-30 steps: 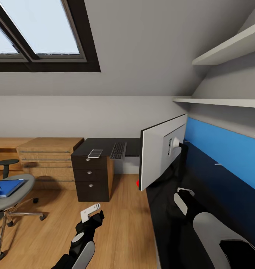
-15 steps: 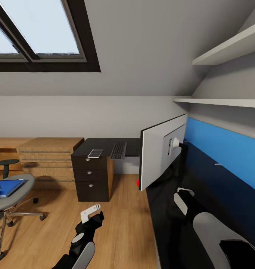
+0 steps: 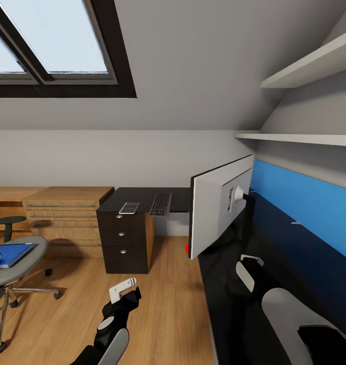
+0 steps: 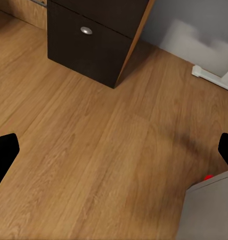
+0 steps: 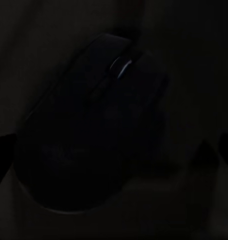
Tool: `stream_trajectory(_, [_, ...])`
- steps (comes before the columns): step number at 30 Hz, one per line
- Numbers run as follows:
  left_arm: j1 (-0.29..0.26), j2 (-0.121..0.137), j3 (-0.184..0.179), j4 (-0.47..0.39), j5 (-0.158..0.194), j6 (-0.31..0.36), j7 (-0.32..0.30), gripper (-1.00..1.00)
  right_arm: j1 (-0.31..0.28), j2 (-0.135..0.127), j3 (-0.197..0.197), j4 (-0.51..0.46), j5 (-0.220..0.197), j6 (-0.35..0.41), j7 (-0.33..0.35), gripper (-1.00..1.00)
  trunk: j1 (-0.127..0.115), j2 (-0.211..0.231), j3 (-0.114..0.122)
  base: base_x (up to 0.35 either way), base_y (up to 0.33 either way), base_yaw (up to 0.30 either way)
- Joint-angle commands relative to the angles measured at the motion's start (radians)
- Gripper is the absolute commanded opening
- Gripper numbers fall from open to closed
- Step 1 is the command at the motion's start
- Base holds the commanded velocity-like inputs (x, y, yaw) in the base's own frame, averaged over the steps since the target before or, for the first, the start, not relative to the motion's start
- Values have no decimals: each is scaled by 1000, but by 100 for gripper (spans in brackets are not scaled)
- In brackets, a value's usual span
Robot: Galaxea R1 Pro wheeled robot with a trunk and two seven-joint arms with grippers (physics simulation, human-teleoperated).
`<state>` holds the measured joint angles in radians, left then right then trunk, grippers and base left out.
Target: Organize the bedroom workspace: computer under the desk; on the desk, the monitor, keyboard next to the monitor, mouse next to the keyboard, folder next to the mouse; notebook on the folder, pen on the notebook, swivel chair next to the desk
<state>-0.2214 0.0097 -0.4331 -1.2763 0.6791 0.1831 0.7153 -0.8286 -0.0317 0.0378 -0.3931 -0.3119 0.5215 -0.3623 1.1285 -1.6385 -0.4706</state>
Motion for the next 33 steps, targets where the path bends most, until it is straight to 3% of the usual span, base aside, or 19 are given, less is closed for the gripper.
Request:
stream_trajectory(1, [-1, 1, -3, -2, 3, 4, 7, 100, 0, -1, 4, 19, -13, 11, -4, 100, 0, -1, -1, 0, 0, 0])
stream_trajectory(30, [-1, 1, -3, 14, 0, 4, 6, 100, 0, -1, 4, 18, -13, 9, -2, 100, 0, -1, -1, 36, 0, 0])
stream_trajectory(31, [-1, 1, -3, 14, 0, 4, 6, 100, 0, -1, 4, 18, -13, 9, -2, -100, 0, -1, -1, 0, 0, 0])
stream_trajectory(33, [-1, 1, -3, 14, 0, 4, 6, 100, 0, -1, 4, 18, -13, 9, -3, -100, 0, -1, -1, 0, 0, 0])
